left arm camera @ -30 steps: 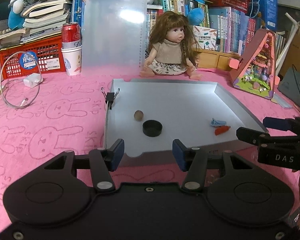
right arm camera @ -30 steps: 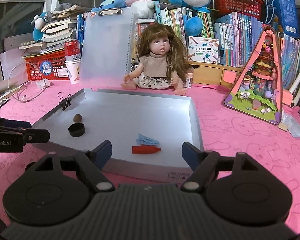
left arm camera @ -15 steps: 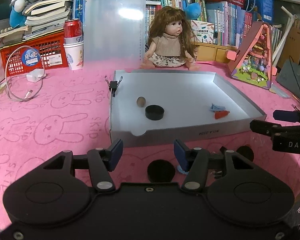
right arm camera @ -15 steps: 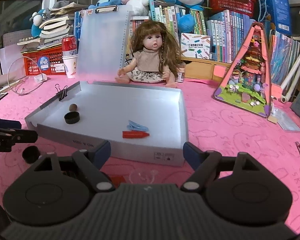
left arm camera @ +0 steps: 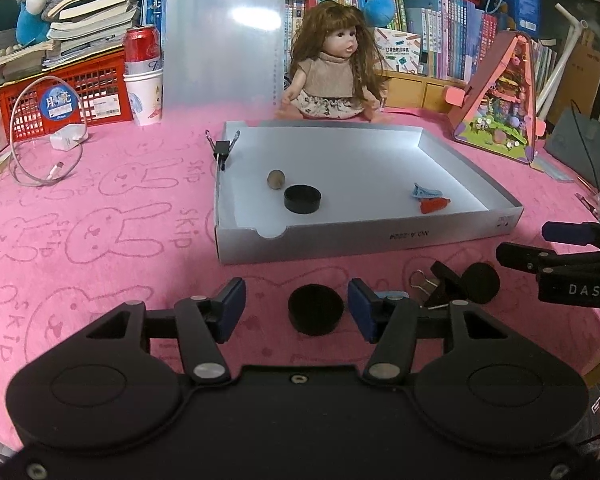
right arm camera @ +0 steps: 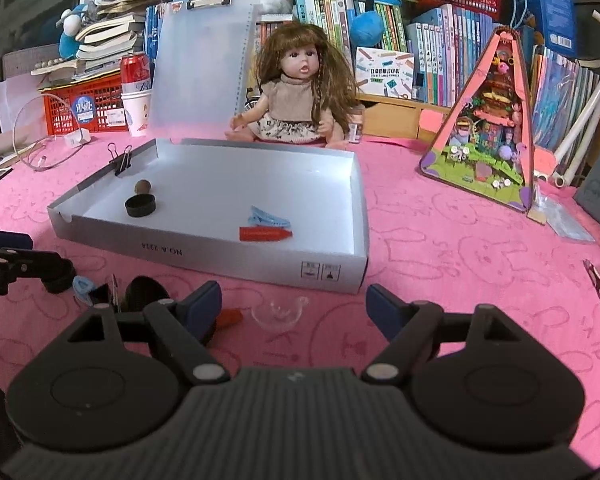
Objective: Organize rigid objects
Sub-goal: 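Withdraw both tools from the tray toward the remaining black disc and blue clip, then grasp a black disc with the left tool while the right grasps a clear plastic lid, then carry the black disc and clear lid over the tray with both tools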
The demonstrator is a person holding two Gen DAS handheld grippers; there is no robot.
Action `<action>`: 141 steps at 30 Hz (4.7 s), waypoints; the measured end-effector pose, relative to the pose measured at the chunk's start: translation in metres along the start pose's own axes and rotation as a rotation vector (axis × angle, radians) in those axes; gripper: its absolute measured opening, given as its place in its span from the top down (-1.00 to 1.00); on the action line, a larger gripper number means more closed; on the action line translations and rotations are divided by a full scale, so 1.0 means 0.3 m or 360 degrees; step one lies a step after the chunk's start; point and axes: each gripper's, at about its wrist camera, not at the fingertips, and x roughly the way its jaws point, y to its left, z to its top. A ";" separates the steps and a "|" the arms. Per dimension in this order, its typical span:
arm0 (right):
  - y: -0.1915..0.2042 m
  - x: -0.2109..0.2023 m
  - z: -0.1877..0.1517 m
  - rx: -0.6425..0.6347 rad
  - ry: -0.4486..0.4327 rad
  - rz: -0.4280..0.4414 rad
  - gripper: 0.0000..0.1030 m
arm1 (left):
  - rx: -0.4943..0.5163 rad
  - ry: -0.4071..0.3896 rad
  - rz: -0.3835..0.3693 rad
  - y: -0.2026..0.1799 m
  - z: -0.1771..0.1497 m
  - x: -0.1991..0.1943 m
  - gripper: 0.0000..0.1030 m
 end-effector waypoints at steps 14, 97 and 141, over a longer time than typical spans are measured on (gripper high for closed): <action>0.001 0.027 -0.017 -0.0027 0.0024 -0.0084 -0.69 | 0.0028 0.0014 0.0017 -0.012 -0.021 0.010 -0.04; 0.015 0.051 0.140 0.0096 -0.0093 -0.0019 0.25 | -0.0115 -0.0156 0.0025 -0.002 0.218 0.059 0.42; -0.003 0.379 0.242 0.0200 0.0081 -0.0003 0.25 | -0.0105 -0.0004 0.0182 0.013 0.390 0.431 0.42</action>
